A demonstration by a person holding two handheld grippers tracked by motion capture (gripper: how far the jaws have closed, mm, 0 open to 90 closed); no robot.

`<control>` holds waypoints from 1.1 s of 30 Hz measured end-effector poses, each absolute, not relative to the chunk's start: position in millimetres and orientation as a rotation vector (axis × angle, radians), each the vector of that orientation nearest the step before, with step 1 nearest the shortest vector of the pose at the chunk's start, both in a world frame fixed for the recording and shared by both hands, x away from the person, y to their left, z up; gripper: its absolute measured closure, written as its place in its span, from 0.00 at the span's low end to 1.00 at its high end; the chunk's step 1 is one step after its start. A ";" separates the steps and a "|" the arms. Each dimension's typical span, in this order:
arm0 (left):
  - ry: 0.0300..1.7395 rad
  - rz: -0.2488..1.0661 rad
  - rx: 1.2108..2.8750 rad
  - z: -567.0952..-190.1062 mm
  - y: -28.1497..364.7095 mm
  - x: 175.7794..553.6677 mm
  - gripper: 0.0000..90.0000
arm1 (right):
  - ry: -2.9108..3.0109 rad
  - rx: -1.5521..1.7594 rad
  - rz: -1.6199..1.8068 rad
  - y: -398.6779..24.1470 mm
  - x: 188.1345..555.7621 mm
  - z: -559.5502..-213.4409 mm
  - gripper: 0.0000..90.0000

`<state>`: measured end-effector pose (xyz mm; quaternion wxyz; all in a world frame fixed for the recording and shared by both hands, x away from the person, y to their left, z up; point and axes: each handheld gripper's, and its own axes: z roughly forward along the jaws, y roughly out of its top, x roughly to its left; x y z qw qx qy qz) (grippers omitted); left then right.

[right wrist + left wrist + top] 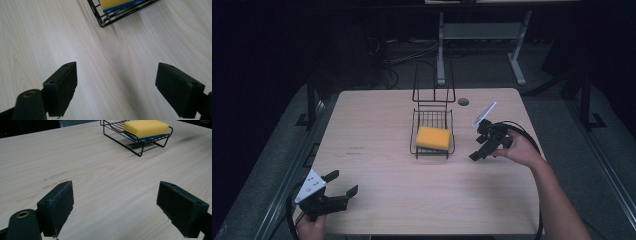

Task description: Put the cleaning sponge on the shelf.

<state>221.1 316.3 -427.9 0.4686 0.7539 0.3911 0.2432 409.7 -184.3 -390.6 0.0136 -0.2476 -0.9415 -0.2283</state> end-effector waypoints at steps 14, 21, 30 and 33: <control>0.960 0.597 1.851 -428.1 315.5 220.9 0.15 | -2.925 -0.809 -0.703 -198.7 398.5 -398.8 0.19; 0.957 0.596 1.852 -428.1 315.2 221.0 0.15 | -2.921 -0.824 -0.700 -205.1 392.5 -402.1 0.19; 0.954 0.597 1.855 -428.2 314.7 221.1 0.15 | -2.914 -0.836 -0.692 -211.7 385.9 -408.5 0.19; 0.954 0.598 1.855 -428.2 314.7 221.0 0.15 | -2.915 -0.842 -0.694 -214.0 384.2 -409.8 0.19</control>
